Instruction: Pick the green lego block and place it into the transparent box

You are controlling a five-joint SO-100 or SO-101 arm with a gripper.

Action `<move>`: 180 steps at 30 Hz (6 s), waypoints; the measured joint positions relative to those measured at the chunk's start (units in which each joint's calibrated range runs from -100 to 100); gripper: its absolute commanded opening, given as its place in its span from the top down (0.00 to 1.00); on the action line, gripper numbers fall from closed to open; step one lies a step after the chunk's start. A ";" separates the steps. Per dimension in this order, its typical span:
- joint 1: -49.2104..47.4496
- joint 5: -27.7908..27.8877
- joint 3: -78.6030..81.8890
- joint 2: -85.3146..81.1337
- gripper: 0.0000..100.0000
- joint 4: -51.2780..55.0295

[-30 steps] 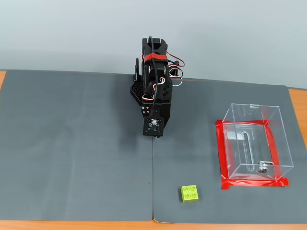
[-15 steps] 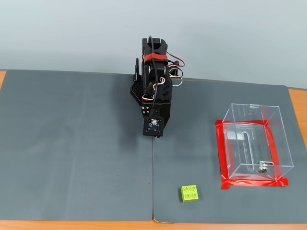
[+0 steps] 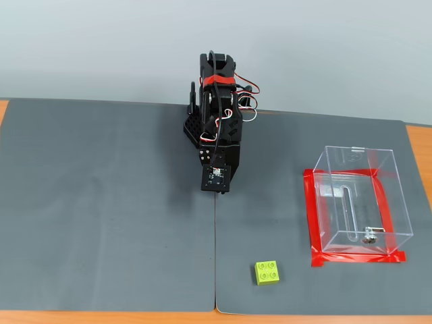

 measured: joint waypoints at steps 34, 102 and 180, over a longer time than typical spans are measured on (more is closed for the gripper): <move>-0.07 0.00 0.00 0.00 0.98 0.00; -11.72 -0.05 -75.08 87.60 0.67 -14.48; -17.54 -0.15 -89.27 120.22 0.85 -29.40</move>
